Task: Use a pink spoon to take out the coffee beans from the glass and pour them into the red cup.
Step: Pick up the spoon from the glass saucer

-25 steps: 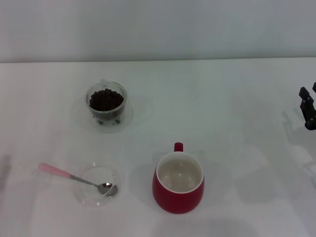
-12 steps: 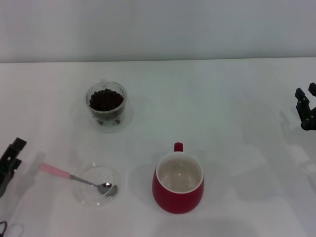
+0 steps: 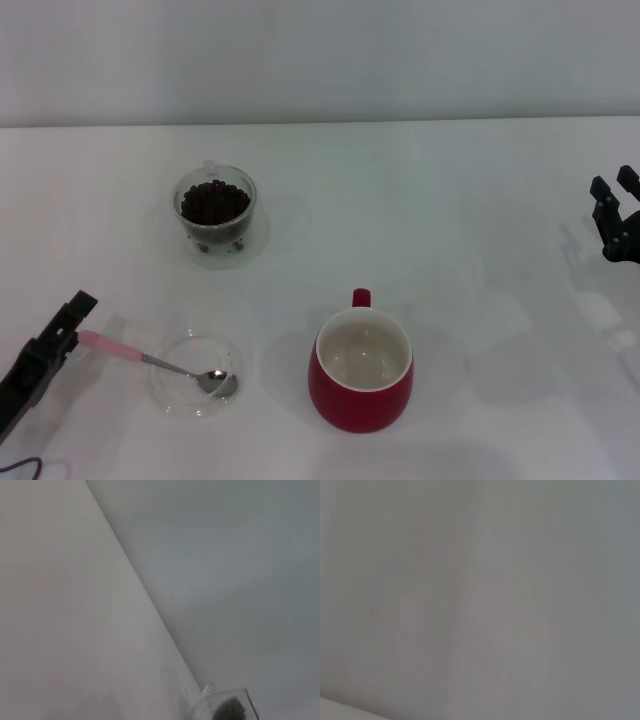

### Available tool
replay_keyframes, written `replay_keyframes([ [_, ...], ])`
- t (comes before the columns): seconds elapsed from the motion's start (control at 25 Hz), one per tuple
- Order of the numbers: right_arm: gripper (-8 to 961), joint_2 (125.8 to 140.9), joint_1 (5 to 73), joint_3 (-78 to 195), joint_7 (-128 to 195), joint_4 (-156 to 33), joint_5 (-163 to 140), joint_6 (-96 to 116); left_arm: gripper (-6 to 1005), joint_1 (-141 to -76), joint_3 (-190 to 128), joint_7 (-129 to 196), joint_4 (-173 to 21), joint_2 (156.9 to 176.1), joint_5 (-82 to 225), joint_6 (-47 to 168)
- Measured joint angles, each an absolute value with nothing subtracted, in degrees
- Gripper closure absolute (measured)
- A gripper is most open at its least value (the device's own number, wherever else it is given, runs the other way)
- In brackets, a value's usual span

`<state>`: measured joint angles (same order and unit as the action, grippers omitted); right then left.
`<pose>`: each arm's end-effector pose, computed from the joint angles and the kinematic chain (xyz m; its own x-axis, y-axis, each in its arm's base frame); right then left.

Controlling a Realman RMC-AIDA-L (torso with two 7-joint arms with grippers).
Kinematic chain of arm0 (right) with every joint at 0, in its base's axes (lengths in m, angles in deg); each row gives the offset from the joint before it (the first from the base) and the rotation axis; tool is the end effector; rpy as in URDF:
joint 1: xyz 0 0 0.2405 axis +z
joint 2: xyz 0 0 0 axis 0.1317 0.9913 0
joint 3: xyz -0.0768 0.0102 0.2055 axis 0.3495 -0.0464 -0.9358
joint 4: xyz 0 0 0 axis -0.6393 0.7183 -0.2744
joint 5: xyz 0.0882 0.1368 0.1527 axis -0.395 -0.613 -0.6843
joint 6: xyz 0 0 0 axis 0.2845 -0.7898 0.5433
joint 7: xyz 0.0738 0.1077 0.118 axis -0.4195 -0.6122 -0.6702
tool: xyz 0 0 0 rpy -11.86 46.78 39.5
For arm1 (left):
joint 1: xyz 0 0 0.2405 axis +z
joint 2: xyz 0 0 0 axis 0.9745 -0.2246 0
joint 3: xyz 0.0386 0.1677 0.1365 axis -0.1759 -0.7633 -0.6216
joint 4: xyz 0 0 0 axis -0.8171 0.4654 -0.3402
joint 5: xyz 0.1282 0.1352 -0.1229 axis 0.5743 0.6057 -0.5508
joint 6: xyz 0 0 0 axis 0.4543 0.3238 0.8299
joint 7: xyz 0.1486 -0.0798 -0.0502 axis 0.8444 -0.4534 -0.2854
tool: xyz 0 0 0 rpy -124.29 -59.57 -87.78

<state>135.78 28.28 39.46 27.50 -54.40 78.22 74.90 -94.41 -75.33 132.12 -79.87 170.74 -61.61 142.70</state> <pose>0.3448 0.3140 0.0103 0.8180 0.0107 -0.5751 -0.5596 -0.2164 -0.8000 -0.3384 0.2646 -0.0537 -0.2510 0.4439 0.8602 0.9532 -0.0417 0.2996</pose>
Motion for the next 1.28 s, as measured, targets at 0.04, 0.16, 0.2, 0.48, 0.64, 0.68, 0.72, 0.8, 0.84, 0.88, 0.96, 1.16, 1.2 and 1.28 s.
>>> replay_keyframes([
  [0.04, 643, 135.78, 28.3, 39.47, 27.47, -54.4, 78.24, 74.9, 111, -94.47, -75.32, 132.13, -79.87, 170.74, -61.26, 142.71],
  [0.16, 643, 135.78, 28.33, 39.53, 27.36, -54.4, 78.33, 74.91, 111, -94.74, -75.32, 132.13, -79.87, 170.75, -60.33, 142.72],
  [0.2, 643, 135.78, 28.35, 39.55, 27.35, -54.4, 78.35, 74.84, 111, -94.82, -75.31, 132.15, -79.87, 170.75, -60.2, 142.72],
  [0.48, 643, 135.78, 28.39, 39.69, 27.34, -54.43, 78.41, 74.78, 111, -95.67, -75.31, 132.51, -79.87, 170.75, -57.91, 142.35],
  [0.64, 643, 135.78, 28.34, 39.69, 27.35, -54.43, 78.3, 74.78, 111, -95.69, -75.31, 133.31, -79.87, 170.81, -57.57, 142.55],
  [0.68, 643, 135.78, 28.33, 39.69, 27.35, -54.43, 78.32, 74.78, 111, -95.61, -75.31, 133.68, -79.86, 170.83, -57.56, 142.68],
  [0.72, 643, 135.78, 28.33, 39.69, 27.34, -54.43, 78.34, 74.78, 111, -95.61, -75.31, 133.68, -79.86, 170.83, -57.56, 142.68],
  [0.8, 643, 135.78, 28.31, 39.69, 27.27, -54.43, 78.39, 74.77, 111, -95.25, -75.22, 134.94, -79.87, 170.95, -57.57, 143.45],
  [0.84, 643, 135.78, 28.29, 39.69, 27.23, -54.43, 78.4, 74.75, 111, -95.05, -75.18, 135.8, -79.97, 170.98, -57.62, 144.29],
  [0.88, 643, 135.78, 28.27, 39.68, 27.18, -54.41, 78.43, 74.74, 111, -94.99, -75.16, 136.16, -80.04, 170.99, -57.62, 144.64],
  [0.96, 643, 135.78, 28.13, 39.68, 27.13, -54.34, 78.45, 74.74, 111, -94.89, -75.14, 136.76, -80.24, 171.0, -57.59, 145.23],
  [1.16, 643, 135.78, 27.92, 39.73, 27.11, -54.08, 78.45, 74.38, 112, -94.41, -75.28, 137.09, -80.33, 171.01, -57.44, 145.73],
  [1.2, 643, 135.78, 27.89, 39.74, 27.11, -54.04, 78.45, 74.3, 112, -94.37, -75.28, 137.07, -80.37, 171.01, -57.33, 145.74],
  [1.28, 643, 135.78, 27.82, 39.76, 27.21, -53.97, 78.45, 74.17, 112, -94.37, -75.3, 136.9, -80.42, 171.01, -57.02, 145.75],
])
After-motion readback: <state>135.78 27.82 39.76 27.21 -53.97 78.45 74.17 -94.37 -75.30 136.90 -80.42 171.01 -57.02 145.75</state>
